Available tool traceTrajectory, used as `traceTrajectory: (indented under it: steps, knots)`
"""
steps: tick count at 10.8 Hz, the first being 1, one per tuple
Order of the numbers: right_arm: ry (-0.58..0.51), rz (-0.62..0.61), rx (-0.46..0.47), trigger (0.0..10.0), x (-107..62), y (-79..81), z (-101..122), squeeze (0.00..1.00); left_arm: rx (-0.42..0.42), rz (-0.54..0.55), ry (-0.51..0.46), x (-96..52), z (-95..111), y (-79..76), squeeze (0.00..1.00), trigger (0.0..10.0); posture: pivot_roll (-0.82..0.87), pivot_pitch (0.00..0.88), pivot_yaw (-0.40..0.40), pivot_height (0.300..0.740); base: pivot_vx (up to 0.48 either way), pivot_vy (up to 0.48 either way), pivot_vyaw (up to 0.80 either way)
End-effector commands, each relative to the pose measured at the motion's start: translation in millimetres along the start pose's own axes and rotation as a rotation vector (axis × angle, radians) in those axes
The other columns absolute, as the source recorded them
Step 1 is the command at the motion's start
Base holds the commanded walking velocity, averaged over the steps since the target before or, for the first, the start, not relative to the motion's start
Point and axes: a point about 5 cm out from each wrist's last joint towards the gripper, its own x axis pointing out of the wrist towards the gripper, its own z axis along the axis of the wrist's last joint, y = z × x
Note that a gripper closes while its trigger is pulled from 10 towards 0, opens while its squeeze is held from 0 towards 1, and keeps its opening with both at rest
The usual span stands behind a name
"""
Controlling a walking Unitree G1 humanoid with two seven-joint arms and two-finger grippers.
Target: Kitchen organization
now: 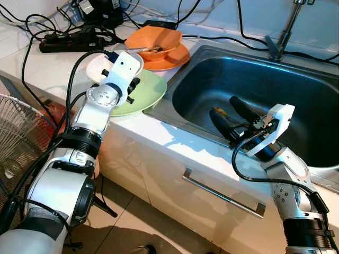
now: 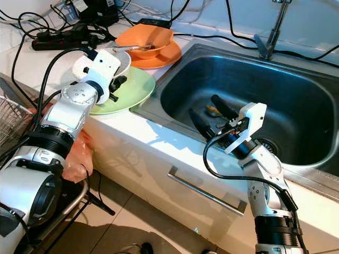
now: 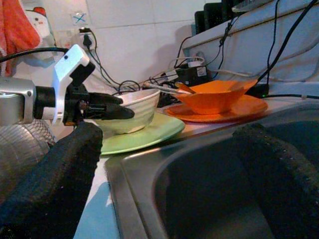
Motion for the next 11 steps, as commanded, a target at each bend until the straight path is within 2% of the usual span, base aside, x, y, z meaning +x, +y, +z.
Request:
traceTrajectory:
  steps: [1, 6, 8, 9, 11]
  knots:
    - [0.051, -0.003, 0.067, 10.0, -4.5, 5.0, -21.0, 0.00, 0.000, 0.014, 0.017, 0.3, -1.1, 3.9, 0.00, 0.0, 0.01, 0.083, 0.113, 0.740, 0.000, 0.000, 0.00]
    - [0.051, -0.003, 0.060, 10.0, -4.2, 3.4, -19.6, 0.00, -0.049, 0.000, -0.008, 1.0, 6.1, 2.6, 0.00, 0.0, 0.01, 0.082, 0.113, 0.740, 0.000, 0.000, 0.00]
    - [0.053, -0.003, 0.059, 10.0, -4.2, 3.1, -20.1, 0.00, -0.113, -0.073, -0.079, 0.9, 16.3, -5.7, 0.00, 10.0, 0.01, 0.073, 0.113, 0.740, 0.000, 0.000, 0.00]
    - [0.054, 0.000, 0.058, 10.0, -3.7, 3.0, -20.1, 0.00, -0.146, -0.104, -0.115, 0.5, 22.0, -9.6, 0.00, 10.0, 0.01, 0.071, 0.113, 0.740, 0.000, 0.000, 0.00]
    - [0.052, 0.000, 0.059, 10.0, -3.1, 3.1, -20.2, 0.00, -0.172, -0.097, -0.137, 0.4, 25.1, -7.4, 0.00, 10.0, 0.01, 0.072, 0.113, 0.740, 0.000, 0.000, 0.00]
